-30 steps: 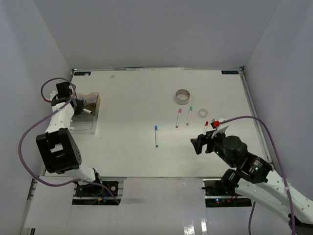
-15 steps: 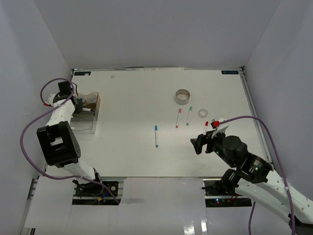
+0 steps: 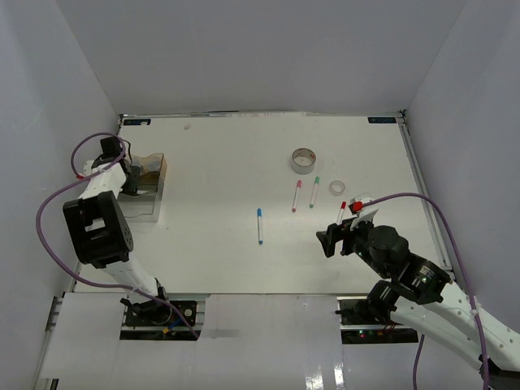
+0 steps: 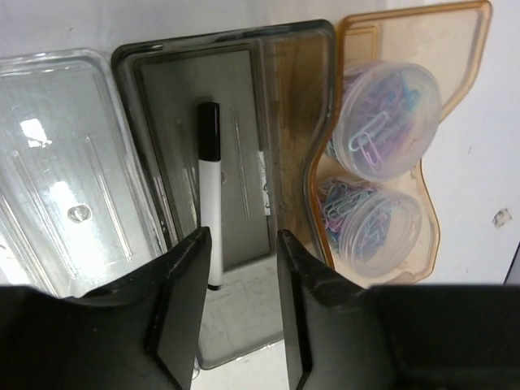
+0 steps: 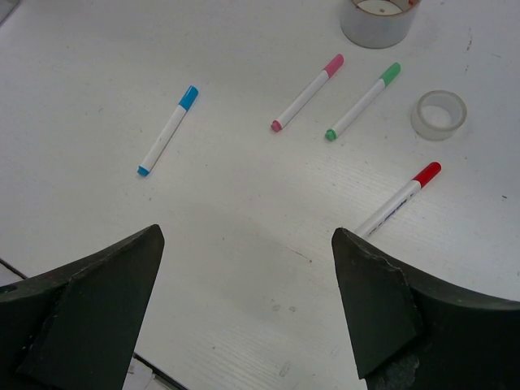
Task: Sort the stationery into containers
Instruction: Place the stationery in the storage box, then pick up the pen from the center of the board.
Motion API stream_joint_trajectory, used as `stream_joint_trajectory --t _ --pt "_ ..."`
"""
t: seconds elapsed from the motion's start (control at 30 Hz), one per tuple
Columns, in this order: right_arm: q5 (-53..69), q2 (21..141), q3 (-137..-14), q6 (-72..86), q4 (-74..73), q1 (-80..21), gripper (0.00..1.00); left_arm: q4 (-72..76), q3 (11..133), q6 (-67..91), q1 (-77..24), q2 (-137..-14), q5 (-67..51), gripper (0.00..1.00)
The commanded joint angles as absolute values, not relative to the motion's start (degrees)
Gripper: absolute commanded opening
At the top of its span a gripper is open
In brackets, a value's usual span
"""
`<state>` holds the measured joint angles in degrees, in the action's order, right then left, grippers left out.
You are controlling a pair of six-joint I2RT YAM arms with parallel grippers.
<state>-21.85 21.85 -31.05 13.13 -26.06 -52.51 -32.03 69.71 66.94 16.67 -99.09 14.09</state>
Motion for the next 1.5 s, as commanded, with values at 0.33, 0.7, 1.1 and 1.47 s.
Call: stream_joint_trajectory --t 0.33,0.7,1.1,1.47 --pt "-21.9 22.1 -31.0 13.6 -24.5 -52.4 0.90 -29.4 71.9 54.0 15.5 -88.6 7.0 0.77" --pt "-22.9 23.7 -31.1 13.9 -24.3 -52.4 0.90 -30.0 68.7 32.3 -11.8 -79.3 0.4 0.83" --pt "-24.1 23.6 -30.6 14.5 -23.8 -52.5 0.90 -35.7 70.5 39.1 -41.6 -93.6 11.2 0.81" --pt "-24.3 22.8 -30.1 14.8 -23.7 -52.4 0.90 -36.3 71.5 43.0 -46.7 -102.9 13.9 0.63"
